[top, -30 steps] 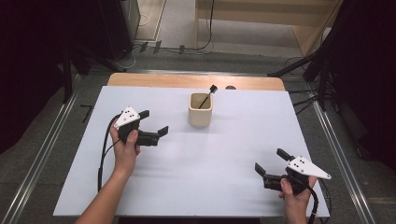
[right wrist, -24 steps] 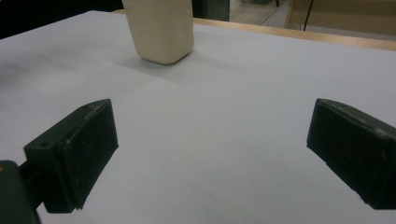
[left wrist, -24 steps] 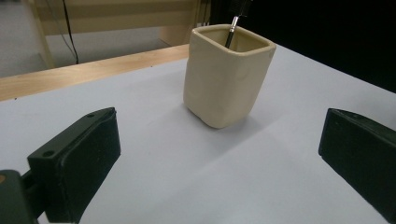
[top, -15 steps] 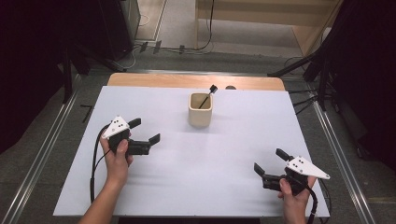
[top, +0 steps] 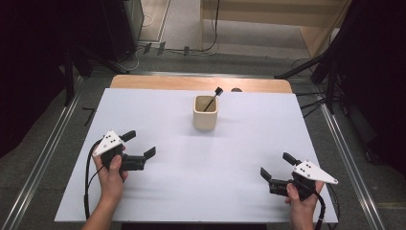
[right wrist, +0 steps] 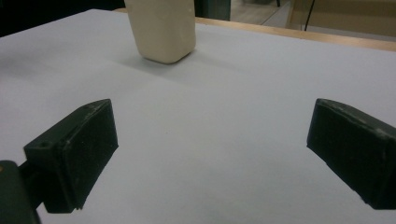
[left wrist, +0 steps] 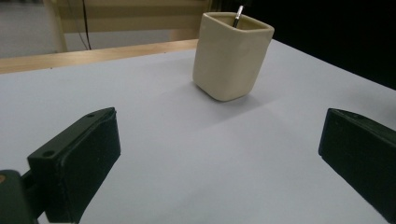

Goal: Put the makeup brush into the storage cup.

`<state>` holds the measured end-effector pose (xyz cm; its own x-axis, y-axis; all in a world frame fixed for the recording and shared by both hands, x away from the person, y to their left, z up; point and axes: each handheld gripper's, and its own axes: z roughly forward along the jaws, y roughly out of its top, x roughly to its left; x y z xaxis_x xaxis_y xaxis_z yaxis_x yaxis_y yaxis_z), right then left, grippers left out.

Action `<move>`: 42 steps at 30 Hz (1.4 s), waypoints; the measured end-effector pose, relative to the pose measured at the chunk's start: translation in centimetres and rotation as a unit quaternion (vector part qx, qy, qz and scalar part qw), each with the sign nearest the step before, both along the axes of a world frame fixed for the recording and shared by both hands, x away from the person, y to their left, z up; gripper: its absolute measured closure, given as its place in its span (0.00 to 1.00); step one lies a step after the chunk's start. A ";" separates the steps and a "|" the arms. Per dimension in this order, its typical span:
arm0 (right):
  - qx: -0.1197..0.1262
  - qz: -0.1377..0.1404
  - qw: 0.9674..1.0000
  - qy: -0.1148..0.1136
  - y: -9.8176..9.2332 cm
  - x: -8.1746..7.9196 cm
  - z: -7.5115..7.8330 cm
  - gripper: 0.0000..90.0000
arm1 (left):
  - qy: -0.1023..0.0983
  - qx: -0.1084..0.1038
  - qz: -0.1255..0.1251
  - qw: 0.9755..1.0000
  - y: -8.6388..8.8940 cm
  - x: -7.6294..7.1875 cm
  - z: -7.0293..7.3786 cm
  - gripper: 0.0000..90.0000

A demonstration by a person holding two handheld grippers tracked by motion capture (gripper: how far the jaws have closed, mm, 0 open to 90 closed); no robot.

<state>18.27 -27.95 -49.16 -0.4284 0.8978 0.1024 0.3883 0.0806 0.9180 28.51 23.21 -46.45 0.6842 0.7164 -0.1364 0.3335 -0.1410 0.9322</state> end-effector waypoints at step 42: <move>0.003 -0.004 1.000 0.016 -0.2 0.3 -0.7 0.03 | 0.000 -0.019 0.088 0.996 10.1 -6.6 -2.2 0.00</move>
